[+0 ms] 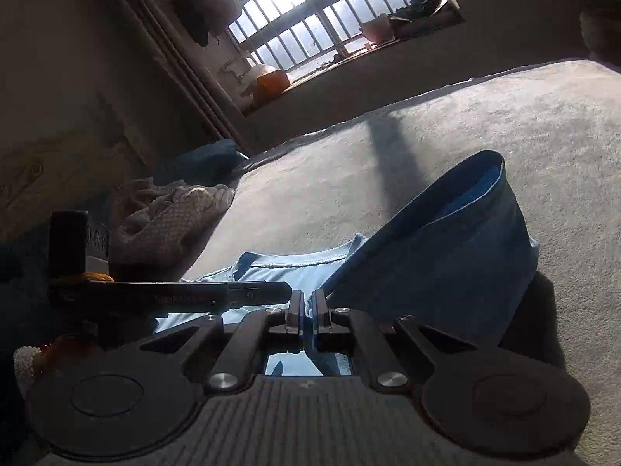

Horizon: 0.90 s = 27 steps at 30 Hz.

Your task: Fold clothes

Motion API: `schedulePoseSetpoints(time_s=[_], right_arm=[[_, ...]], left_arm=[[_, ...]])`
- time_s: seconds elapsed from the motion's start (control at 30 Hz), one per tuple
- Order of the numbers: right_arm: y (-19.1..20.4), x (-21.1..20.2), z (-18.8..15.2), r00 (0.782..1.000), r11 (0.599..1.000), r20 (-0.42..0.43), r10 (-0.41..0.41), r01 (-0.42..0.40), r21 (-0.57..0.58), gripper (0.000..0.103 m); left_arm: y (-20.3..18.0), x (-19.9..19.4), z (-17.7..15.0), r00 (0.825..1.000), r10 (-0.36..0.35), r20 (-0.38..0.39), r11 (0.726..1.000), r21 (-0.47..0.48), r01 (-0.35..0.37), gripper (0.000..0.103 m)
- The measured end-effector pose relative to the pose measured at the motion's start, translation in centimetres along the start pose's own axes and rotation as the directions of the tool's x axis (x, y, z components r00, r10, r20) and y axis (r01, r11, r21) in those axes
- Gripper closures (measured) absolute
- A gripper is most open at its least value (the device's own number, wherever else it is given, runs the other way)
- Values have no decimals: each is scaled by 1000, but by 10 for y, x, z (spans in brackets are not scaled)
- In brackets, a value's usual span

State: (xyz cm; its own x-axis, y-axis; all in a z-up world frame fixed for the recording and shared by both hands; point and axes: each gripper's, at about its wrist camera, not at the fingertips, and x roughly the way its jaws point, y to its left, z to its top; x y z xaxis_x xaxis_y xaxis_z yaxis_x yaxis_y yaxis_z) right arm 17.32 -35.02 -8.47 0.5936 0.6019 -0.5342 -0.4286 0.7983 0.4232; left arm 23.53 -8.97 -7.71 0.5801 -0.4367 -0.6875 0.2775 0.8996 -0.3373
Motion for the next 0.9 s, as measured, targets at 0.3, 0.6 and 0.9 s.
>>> schedulePoseSetpoints(time_s=[0.3,0.6,0.9], right_arm=[[-4,-21,-37,991,999,-128,-27,31,31,93],[-8,-50,-60,956,962,-115,-270,262,-80,87],[25,-28,-80,907,844,-88,-411,343,-413,81]], left_arm=[[19,-7,-32,997,-70,-20,997,-35,69,60],[-11,10,-37,986,-140,-85,988,46,145,60],[-47,14,-53,978,-157,-134,966,184,180,61]])
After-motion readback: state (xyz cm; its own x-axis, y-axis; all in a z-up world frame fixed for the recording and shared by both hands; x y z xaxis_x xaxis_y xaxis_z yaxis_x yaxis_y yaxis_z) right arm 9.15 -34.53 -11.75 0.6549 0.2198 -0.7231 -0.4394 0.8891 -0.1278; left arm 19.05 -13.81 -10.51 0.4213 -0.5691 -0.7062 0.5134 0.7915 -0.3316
